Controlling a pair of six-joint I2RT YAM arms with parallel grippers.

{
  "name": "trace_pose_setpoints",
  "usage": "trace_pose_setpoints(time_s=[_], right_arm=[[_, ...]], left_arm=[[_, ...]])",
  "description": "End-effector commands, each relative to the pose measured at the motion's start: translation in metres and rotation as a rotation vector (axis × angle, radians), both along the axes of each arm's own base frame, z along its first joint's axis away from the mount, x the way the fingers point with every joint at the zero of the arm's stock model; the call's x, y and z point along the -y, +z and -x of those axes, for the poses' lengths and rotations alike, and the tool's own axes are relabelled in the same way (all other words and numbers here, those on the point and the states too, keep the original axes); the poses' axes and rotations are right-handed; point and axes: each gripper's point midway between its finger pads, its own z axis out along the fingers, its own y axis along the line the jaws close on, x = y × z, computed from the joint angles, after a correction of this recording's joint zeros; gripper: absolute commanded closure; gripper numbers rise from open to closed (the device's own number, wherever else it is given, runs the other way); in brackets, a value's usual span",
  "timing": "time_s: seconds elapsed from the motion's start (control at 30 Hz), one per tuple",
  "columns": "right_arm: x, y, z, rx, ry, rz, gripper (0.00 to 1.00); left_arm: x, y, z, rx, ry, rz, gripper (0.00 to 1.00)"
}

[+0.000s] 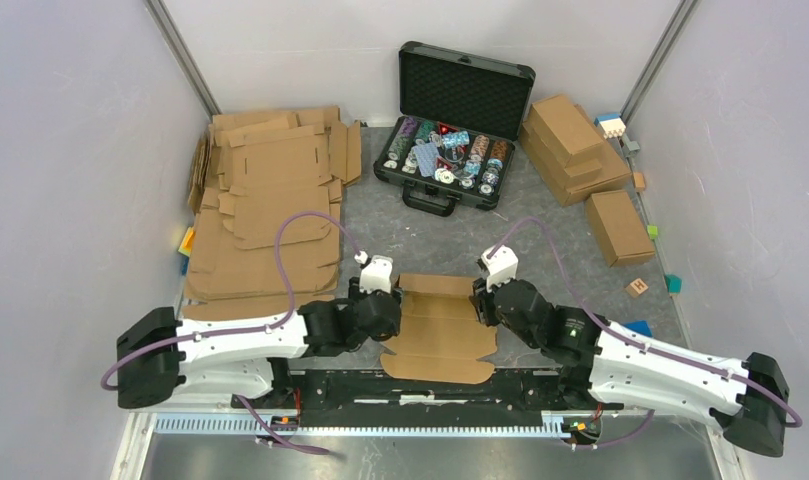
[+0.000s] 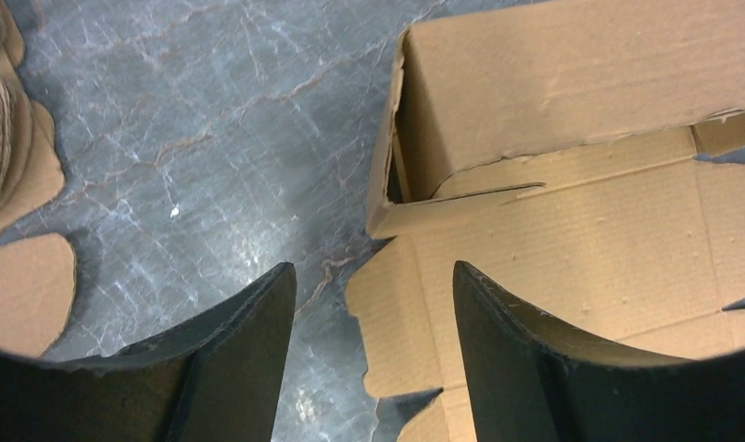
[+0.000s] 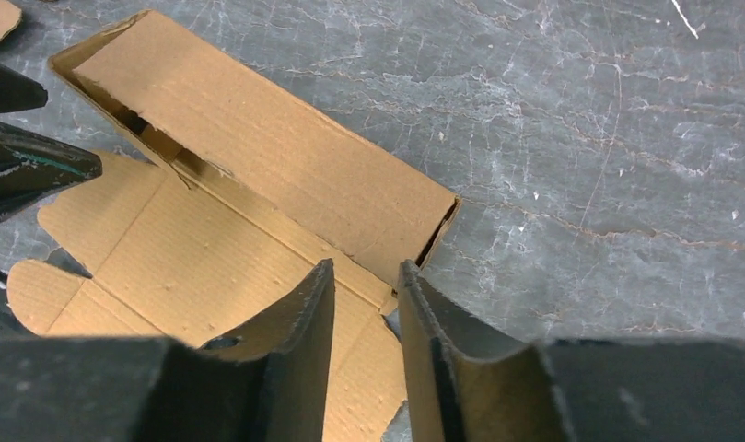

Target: Fold the paper box

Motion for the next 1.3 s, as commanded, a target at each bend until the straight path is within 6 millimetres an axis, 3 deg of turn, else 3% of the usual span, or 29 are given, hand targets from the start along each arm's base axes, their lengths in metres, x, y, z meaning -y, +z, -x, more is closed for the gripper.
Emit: trace_pose_setpoints(time_s=[0.0,0.13,0.23,0.43,0.6,0.8,1.0,1.27], right_arm=[[-0.003,0.023,0.005,-0.001,0.034,-0.039,0.58],[0.0,0.033,0.007,0.012,0.039,-0.07,0.45],[-0.006,0.049,0.006,0.034,0.061,-0.087,0.39],[-0.019,0.072,-0.003,0.081,0.103,-0.041,0.28],[-0.03,0.081,-0.016,0.103,0.117,0.032,0.21],[-0.046,0.069,-0.021,0.052,0.17,0.073,0.04],[-0.046,0.053,-0.026,-0.02,0.215,0.039,0.02],[-0.05,0.041,-0.03,-0.083,0.238,-0.022,0.02]], left_arm=[[-0.01,-0.007,0.016,-0.13,-0.006,0.038,0.3],[-0.014,-0.013,0.021,-0.156,-0.004,0.055,0.32],[-0.016,-0.011,0.012,-0.102,0.013,0.058,0.33],[0.003,0.006,-0.006,0.016,-0.057,0.061,0.33],[0.001,0.006,-0.007,0.031,-0.09,0.046,0.32],[-0.009,0.009,0.0,0.039,-0.144,0.169,0.22],[-0.027,0.011,-0.01,0.074,-0.151,0.3,0.16],[-0.005,0.01,-0.023,0.079,-0.306,0.33,0.12]])
